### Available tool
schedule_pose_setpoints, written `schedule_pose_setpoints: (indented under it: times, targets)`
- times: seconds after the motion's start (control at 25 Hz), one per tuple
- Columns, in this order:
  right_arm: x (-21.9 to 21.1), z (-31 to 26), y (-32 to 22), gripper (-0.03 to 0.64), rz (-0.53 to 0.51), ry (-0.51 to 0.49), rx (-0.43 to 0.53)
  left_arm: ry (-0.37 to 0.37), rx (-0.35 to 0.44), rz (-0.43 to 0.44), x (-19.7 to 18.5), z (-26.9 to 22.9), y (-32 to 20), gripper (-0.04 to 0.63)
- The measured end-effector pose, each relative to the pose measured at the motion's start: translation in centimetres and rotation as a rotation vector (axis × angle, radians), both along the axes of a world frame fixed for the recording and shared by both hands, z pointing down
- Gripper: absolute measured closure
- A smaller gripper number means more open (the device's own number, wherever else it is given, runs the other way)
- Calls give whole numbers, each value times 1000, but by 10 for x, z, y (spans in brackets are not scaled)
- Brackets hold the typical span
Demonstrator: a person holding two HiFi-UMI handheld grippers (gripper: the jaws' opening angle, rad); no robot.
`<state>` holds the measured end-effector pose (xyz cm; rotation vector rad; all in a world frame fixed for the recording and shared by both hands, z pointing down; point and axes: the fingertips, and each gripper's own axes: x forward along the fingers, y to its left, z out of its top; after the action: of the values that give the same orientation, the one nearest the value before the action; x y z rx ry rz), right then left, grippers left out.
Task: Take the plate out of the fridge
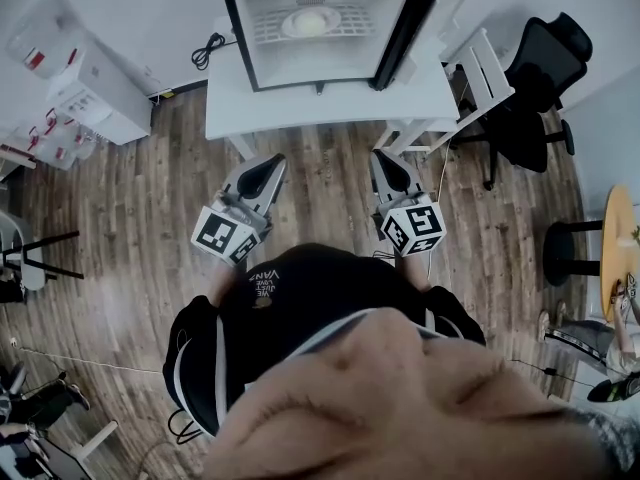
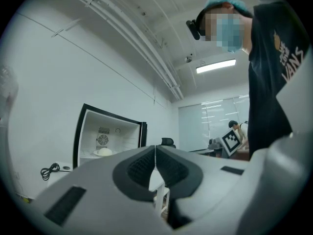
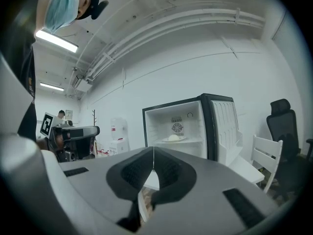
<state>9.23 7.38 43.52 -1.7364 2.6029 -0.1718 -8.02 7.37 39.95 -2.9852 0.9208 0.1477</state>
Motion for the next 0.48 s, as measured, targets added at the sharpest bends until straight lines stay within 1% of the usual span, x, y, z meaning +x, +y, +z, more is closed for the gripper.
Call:
schedule_pose_setpoints:
  times: [0.28, 0.48]
  targets:
    - [20, 7, -3, 604, -46, 3, -4, -7, 4, -42, 21, 6, 2, 578]
    - [29, 13, -6, 604, -71, 2, -13, 18, -28, -83, 27, 12, 4, 577]
